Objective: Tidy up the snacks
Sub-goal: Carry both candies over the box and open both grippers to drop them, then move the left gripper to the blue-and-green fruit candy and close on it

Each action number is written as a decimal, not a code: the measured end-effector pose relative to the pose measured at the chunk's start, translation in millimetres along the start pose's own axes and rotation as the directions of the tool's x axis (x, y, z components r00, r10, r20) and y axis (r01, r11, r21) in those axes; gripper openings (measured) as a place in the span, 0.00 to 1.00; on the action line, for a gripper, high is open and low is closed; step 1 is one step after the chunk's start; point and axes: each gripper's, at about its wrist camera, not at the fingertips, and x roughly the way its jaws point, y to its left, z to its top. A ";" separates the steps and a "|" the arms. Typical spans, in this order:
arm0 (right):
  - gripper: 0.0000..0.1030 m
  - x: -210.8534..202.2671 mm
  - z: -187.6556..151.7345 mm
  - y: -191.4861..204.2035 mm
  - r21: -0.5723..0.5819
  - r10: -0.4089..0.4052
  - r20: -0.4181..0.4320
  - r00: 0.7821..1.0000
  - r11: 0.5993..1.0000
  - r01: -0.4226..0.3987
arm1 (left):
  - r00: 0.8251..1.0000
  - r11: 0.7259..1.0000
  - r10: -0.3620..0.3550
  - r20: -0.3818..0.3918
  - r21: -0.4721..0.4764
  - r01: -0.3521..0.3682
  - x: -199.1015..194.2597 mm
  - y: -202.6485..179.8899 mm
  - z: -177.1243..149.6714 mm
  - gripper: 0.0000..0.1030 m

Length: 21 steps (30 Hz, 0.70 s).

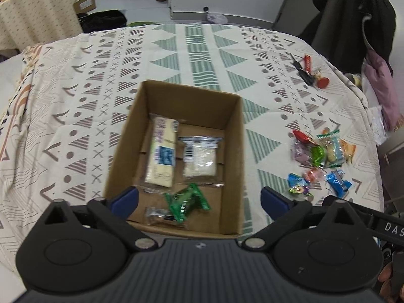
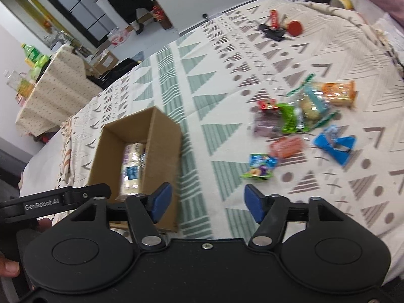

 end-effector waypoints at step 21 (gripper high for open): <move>1.00 -24.8 5.1 -99.9 0.132 -0.092 0.040 0.995 0.988 0.086 | 0.996 0.995 -0.083 -0.016 0.057 0.084 19.6 -88.2 -11.1 0.99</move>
